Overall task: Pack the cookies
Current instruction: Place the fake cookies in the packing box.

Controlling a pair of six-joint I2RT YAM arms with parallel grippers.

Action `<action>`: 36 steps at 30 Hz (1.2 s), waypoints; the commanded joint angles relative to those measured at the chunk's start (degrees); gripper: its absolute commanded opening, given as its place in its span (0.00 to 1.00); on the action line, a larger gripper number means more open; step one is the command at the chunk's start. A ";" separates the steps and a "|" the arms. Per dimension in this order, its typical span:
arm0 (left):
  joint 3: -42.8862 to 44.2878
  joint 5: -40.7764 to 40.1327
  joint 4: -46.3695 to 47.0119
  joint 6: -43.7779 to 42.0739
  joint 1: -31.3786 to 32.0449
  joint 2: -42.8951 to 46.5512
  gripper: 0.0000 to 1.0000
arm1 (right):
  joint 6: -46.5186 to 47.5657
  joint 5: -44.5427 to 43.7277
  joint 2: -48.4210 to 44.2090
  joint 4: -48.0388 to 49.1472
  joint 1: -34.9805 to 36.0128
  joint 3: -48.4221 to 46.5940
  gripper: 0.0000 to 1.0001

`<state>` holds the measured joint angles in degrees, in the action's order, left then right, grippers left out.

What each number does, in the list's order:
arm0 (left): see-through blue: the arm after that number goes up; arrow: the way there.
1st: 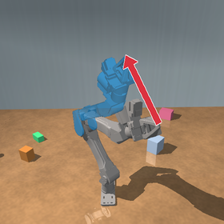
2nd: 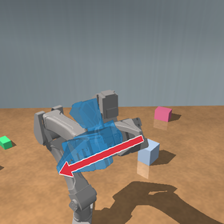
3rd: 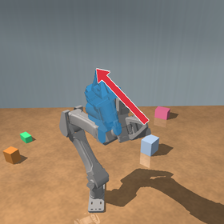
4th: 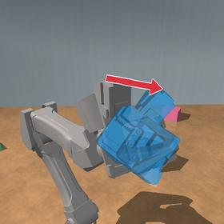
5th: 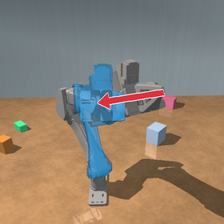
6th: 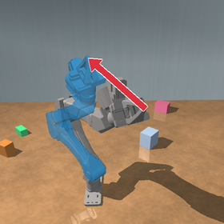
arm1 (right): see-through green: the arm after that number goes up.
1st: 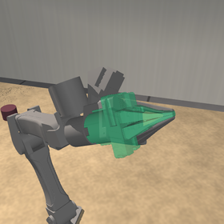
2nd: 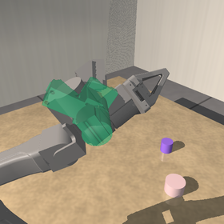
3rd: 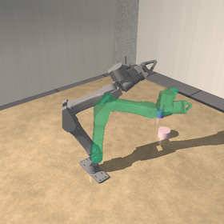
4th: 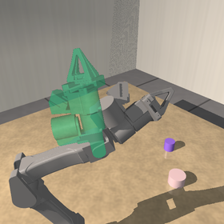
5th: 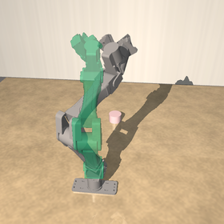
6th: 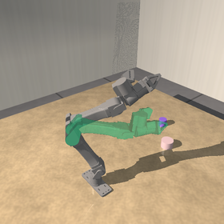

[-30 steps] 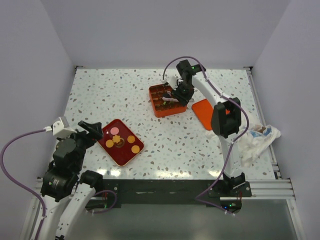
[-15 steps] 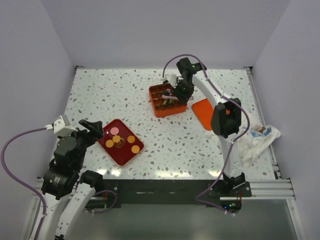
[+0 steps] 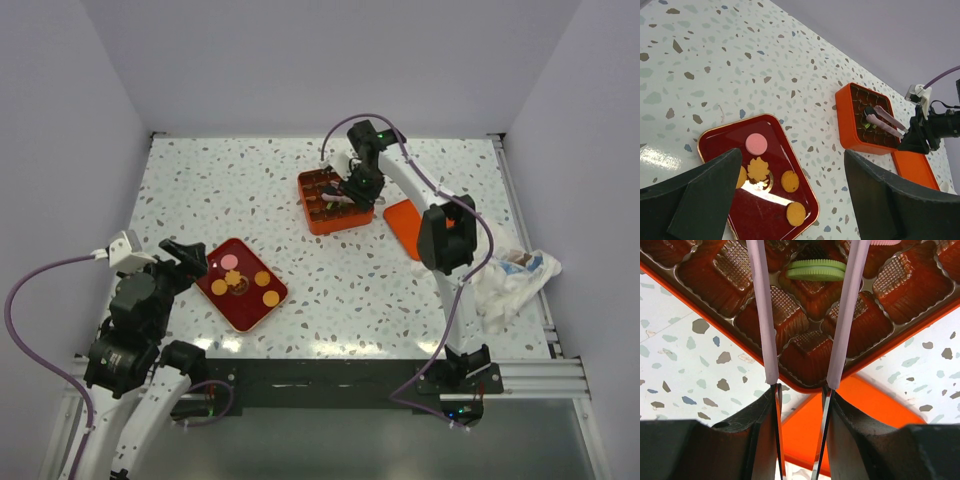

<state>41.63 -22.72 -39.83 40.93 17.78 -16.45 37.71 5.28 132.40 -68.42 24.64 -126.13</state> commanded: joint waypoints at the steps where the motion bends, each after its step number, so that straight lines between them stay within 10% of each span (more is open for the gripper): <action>1: 0.03 -0.04 2.13 -0.50 0.24 0.10 0.88 | 0.87 -1.14 -0.47 0.13 0.58 -3.25 0.19; 36: 0.03 0.13 2.66 -0.85 0.24 -0.60 0.88 | 0.61 -2.29 -0.65 1.10 0.58 -3.16 0.44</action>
<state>41.63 -22.70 -39.81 40.91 17.78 -16.47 38.13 3.73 132.40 -68.10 24.86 -126.76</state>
